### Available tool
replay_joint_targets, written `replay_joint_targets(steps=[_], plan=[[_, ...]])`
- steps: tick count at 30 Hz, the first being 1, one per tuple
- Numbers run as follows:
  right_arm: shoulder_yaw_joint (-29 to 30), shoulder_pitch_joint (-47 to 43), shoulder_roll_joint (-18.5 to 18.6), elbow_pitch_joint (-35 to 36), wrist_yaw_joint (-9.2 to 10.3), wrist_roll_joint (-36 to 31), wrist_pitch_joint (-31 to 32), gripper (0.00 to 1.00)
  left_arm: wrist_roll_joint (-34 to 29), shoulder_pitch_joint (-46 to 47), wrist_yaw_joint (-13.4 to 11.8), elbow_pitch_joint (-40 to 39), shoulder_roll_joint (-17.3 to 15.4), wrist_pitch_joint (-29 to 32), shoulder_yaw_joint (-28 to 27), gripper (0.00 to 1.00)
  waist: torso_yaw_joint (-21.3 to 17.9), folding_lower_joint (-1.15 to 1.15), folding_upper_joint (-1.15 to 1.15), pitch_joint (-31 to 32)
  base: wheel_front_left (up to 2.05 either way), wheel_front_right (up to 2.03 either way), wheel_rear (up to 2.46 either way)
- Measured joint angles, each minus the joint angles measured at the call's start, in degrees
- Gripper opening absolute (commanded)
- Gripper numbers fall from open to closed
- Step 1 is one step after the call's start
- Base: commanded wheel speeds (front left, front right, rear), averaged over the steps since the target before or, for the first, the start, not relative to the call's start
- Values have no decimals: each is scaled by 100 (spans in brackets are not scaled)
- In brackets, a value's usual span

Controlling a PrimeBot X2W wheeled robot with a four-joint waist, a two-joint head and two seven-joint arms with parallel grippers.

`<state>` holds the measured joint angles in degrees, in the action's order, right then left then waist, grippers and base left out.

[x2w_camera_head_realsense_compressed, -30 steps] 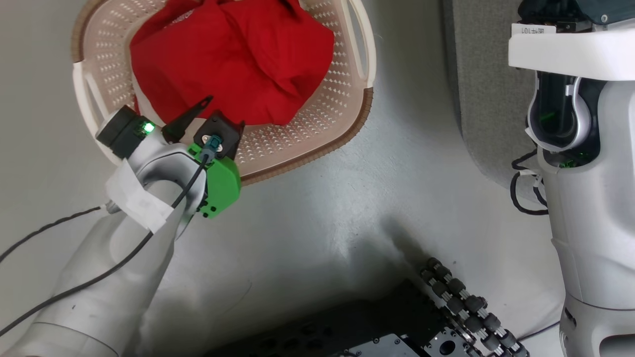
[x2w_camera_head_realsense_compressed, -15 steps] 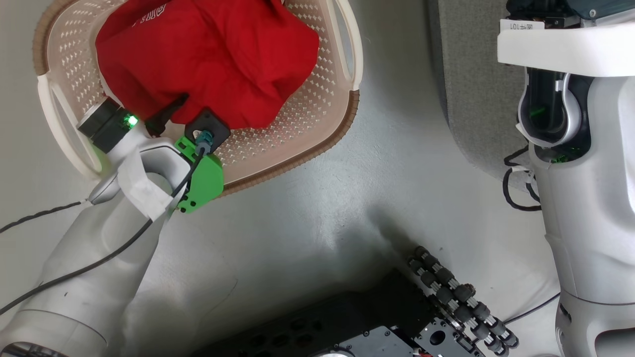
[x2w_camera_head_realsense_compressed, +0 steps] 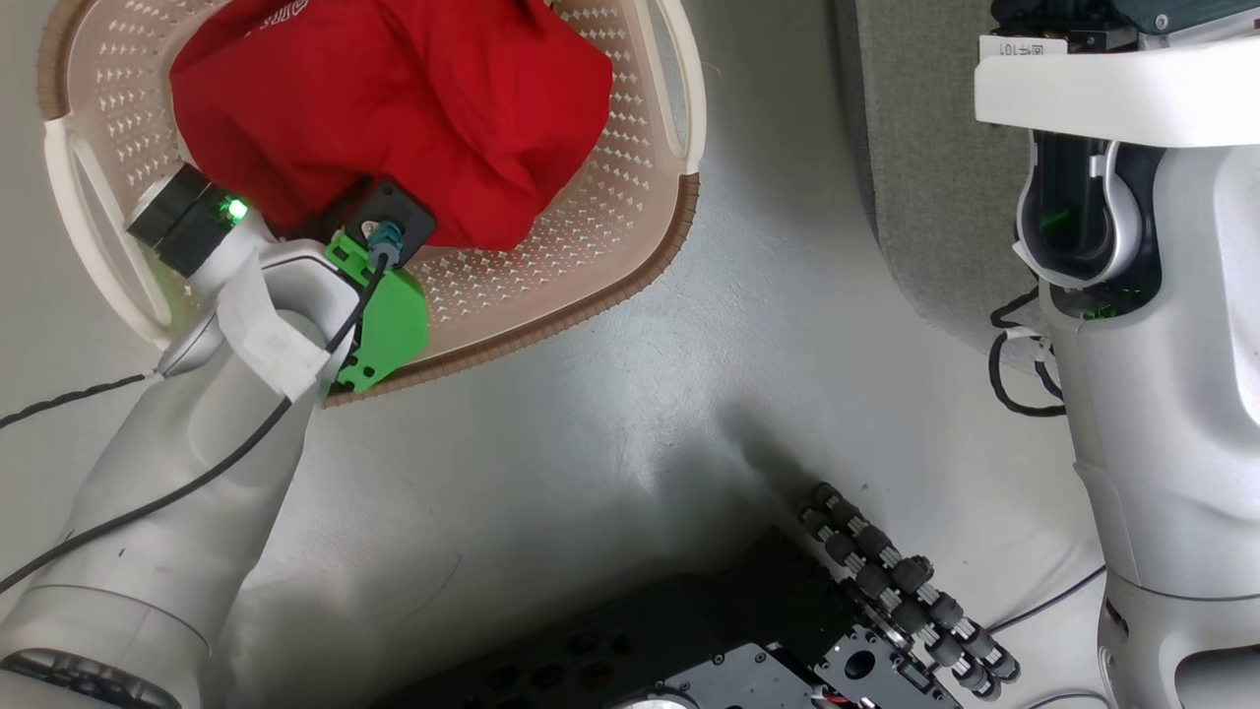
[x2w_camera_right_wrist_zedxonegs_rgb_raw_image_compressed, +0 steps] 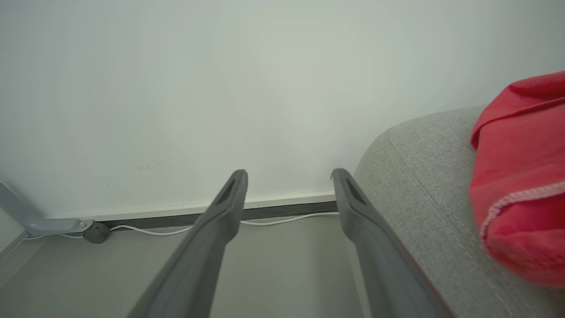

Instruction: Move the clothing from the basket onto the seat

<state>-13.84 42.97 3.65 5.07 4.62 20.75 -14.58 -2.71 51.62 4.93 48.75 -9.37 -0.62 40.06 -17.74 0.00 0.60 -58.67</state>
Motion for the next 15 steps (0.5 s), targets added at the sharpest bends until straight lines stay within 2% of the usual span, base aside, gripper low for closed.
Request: replay_joint_targets(steps=[1,7,15], plan=[[-2,1,-3,-4,0,0,0,100,0,16,-30,26,10,-1,-15,0,-7,0,0,-5,0,0,0],[-2,2,-8,-63,0,0,-1,100,66,124,-47,107,65,-107,-83,0,-26,0,0,-17,0,0,0],[55,2,-12,-213,-7,-1,-2,100,260,143,-48,83,412,-517,-155,0,43,0,0,126,0,0,0]])
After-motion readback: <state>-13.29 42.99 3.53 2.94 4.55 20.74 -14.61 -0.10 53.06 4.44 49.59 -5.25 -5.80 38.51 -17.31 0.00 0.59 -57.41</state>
